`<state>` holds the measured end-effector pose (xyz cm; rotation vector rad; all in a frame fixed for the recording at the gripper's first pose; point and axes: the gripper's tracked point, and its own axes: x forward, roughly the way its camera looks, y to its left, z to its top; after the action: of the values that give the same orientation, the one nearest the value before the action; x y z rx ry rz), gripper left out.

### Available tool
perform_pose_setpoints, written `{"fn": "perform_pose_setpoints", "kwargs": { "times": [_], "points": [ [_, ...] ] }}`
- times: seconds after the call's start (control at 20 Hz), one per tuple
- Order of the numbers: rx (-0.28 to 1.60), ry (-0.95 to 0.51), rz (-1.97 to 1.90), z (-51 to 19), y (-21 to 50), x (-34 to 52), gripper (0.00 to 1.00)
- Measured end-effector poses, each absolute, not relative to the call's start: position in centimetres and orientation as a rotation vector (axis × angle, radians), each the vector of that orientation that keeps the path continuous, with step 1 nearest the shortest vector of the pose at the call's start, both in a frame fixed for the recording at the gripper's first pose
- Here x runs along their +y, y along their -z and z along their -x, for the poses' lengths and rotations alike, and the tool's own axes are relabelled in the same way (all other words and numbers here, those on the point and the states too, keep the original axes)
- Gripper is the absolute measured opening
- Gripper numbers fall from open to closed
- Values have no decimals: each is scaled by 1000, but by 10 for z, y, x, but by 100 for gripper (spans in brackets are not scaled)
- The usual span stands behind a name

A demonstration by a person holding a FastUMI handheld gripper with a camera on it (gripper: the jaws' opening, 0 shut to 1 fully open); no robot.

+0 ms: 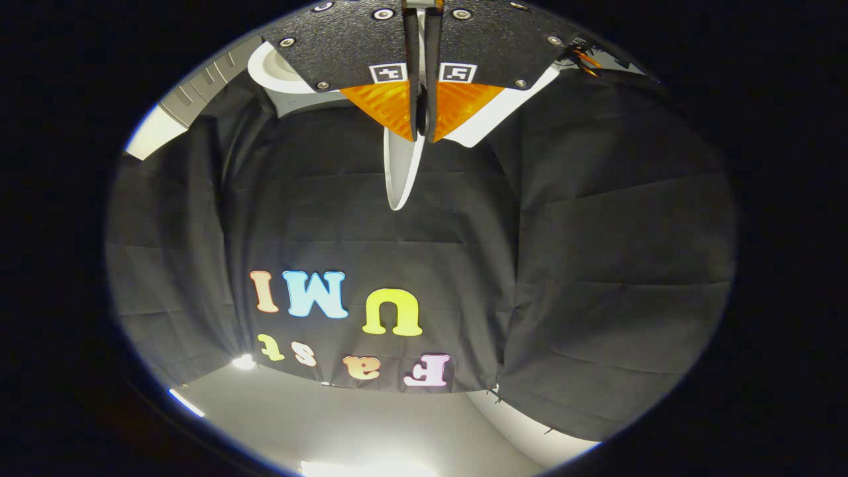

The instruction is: Open the toilet lid.

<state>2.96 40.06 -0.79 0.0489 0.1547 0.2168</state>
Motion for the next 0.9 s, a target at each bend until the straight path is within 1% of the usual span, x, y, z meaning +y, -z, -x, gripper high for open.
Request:
{"fn": "perform_pose_setpoints", "kwargs": {
  "times": [0.3, 0.4, 0.9],
  "points": [
    [192, -268, -95, -29, 13, 433, 4],
    [194, -283, -85, -29, 12, 442, 7],
    [253, -320, -102, -32, 18, 463, 7]
  ]
}}
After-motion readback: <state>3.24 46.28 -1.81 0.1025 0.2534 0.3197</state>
